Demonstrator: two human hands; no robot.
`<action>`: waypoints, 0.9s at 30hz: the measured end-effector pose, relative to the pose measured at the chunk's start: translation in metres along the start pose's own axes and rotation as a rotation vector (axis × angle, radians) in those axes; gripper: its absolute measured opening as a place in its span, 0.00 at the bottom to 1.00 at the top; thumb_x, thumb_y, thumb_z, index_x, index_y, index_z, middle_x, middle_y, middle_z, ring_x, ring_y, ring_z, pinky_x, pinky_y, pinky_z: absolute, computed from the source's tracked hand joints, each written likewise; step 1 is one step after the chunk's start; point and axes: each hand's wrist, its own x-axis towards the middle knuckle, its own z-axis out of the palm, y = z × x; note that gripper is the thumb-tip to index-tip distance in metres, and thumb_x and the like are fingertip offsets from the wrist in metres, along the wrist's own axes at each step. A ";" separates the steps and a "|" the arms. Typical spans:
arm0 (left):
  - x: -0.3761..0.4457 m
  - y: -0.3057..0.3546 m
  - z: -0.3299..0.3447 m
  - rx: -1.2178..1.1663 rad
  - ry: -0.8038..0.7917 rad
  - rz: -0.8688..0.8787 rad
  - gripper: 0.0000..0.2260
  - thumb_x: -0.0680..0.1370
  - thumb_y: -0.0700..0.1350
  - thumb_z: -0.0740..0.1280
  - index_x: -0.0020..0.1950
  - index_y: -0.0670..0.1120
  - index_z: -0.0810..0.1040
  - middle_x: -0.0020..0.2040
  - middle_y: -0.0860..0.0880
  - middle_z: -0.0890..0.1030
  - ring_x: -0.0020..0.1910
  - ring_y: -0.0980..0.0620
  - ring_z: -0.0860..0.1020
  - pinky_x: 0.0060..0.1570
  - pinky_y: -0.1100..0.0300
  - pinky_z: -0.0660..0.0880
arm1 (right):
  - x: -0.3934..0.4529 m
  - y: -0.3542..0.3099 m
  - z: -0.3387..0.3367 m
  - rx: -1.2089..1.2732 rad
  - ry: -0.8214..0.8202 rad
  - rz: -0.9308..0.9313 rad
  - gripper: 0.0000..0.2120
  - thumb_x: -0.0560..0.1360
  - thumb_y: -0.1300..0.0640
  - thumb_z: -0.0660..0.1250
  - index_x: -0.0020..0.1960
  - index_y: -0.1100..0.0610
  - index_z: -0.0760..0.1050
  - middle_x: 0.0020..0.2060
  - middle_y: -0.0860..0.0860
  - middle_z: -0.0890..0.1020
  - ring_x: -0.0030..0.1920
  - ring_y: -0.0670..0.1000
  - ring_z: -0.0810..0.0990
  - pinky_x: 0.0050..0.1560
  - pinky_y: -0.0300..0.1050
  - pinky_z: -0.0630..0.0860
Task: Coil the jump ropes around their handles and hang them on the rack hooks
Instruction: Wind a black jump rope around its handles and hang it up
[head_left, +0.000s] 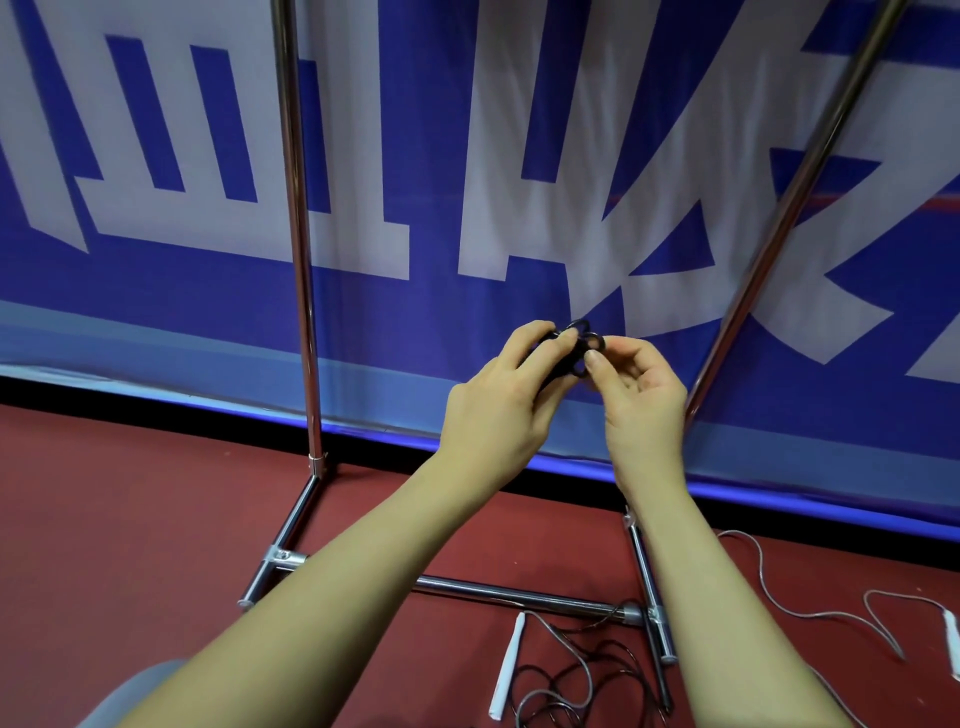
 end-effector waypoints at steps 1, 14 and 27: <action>0.001 0.001 -0.001 -0.014 0.001 -0.019 0.16 0.79 0.54 0.60 0.66 0.54 0.74 0.65 0.56 0.73 0.47 0.54 0.78 0.29 0.58 0.74 | 0.001 0.000 -0.001 0.023 -0.013 0.003 0.08 0.77 0.67 0.65 0.47 0.55 0.77 0.41 0.49 0.83 0.42 0.42 0.82 0.48 0.36 0.76; 0.005 0.001 -0.006 -0.125 0.027 -0.086 0.17 0.78 0.52 0.63 0.67 0.55 0.74 0.65 0.59 0.73 0.52 0.56 0.77 0.36 0.51 0.79 | 0.003 -0.001 -0.003 0.218 -0.060 0.106 0.12 0.74 0.72 0.66 0.52 0.58 0.79 0.45 0.48 0.85 0.52 0.48 0.82 0.56 0.41 0.76; 0.000 0.004 -0.003 -0.066 -0.020 0.039 0.15 0.78 0.54 0.57 0.65 0.61 0.66 0.66 0.59 0.69 0.49 0.52 0.79 0.26 0.58 0.72 | 0.005 0.002 -0.003 0.309 0.075 0.186 0.09 0.74 0.73 0.65 0.41 0.60 0.74 0.31 0.49 0.83 0.32 0.47 0.81 0.39 0.38 0.77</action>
